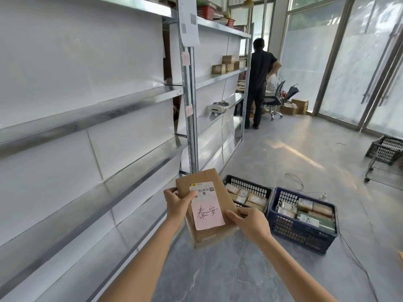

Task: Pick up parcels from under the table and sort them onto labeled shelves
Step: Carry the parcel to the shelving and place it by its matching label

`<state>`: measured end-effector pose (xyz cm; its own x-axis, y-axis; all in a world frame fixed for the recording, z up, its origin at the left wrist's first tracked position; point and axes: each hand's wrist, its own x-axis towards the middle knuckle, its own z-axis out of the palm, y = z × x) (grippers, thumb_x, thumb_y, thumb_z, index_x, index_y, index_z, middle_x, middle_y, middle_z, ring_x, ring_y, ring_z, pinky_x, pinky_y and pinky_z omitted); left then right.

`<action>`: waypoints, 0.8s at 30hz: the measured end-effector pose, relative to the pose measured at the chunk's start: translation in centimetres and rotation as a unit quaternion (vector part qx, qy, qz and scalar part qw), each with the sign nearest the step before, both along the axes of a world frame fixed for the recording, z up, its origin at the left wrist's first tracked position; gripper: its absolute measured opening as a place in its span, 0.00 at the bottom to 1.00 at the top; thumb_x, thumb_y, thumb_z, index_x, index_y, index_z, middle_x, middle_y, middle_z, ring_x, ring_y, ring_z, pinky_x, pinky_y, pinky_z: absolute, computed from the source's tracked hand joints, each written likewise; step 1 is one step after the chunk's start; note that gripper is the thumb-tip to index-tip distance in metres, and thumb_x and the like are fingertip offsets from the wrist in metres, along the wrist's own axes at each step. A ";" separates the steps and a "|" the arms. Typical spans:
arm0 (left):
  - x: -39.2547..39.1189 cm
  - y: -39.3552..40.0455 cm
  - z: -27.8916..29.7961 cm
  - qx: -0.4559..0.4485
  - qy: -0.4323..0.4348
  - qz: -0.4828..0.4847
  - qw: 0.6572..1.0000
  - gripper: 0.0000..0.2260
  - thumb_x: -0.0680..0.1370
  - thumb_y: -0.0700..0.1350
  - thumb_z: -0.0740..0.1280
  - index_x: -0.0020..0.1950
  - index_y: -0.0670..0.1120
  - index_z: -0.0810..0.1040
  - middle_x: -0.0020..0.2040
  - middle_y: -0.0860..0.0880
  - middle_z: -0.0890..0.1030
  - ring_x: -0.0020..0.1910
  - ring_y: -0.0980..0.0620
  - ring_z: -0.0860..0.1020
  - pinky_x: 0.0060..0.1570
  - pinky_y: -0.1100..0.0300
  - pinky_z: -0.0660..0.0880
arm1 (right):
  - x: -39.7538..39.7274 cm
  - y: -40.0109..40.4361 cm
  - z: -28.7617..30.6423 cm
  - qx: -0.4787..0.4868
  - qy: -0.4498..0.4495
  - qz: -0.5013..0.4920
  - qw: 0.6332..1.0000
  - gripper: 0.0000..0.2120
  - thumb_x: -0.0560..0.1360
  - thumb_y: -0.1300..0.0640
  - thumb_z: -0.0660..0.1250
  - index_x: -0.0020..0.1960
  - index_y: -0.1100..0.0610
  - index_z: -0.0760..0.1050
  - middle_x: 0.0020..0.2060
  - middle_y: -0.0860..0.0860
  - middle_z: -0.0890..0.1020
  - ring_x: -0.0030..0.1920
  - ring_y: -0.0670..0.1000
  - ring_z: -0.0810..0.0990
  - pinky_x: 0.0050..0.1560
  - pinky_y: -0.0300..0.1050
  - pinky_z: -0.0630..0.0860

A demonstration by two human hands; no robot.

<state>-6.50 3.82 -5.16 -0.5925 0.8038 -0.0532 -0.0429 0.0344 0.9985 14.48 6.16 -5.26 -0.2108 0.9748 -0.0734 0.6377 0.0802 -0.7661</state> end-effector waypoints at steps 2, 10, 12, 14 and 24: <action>-0.6 3.6 -0.6 0.007 -0.022 0.001 1.000 0.20 0.72 0.42 0.71 0.54 0.45 0.60 0.51 0.40 0.77 0.43 0.49 0.80 0.30 0.66 0.78 | -0.8 3.0 -0.4 0.043 -0.029 -0.025 0.998 0.14 0.69 0.36 0.66 0.44 0.44 0.83 0.22 0.44 0.77 0.23 0.43 0.74 0.25 0.39 0.67; -3.1 16.9 -1.3 0.055 -0.095 -0.050 0.993 0.16 0.73 0.42 0.70 0.58 0.51 0.70 0.51 0.46 0.81 0.40 0.51 0.83 0.30 0.63 0.78 | -4.9 15.3 0.0 0.123 -0.041 -0.094 0.987 0.21 0.69 0.38 0.68 0.58 0.47 0.80 0.42 0.47 0.87 0.32 0.44 0.79 0.25 0.37 0.67; -3.2 19.6 -1.1 0.050 -0.091 -0.073 0.992 0.19 0.74 0.43 0.69 0.63 0.51 0.70 0.51 0.48 0.82 0.42 0.50 0.83 0.31 0.61 0.78 | -5.7 18.0 -0.4 0.096 0.007 -0.103 0.990 0.22 0.71 0.43 0.69 0.60 0.52 0.79 0.50 0.52 0.85 0.45 0.50 0.82 0.31 0.39 0.69; -3.2 21.8 -1.2 0.050 -0.107 -0.072 0.990 0.20 0.74 0.42 0.68 0.65 0.49 0.69 0.49 0.51 0.82 0.44 0.49 0.83 0.33 0.58 0.79 | -6.1 20.5 -0.8 0.052 0.106 -0.105 0.987 0.23 0.72 0.47 0.70 0.64 0.52 0.76 0.51 0.53 0.79 0.52 0.53 0.77 0.41 0.40 0.70; -3.0 32.9 -0.5 0.027 -0.036 -0.105 0.993 0.28 0.72 0.44 0.70 0.68 0.61 0.65 0.58 0.48 0.81 0.55 0.46 0.81 0.52 0.46 0.80 | -6.6 34.3 -1.4 -0.046 0.276 0.030 0.960 0.32 0.72 0.49 0.70 0.72 0.39 0.59 0.59 0.45 0.77 0.54 0.46 0.78 0.50 0.45 0.78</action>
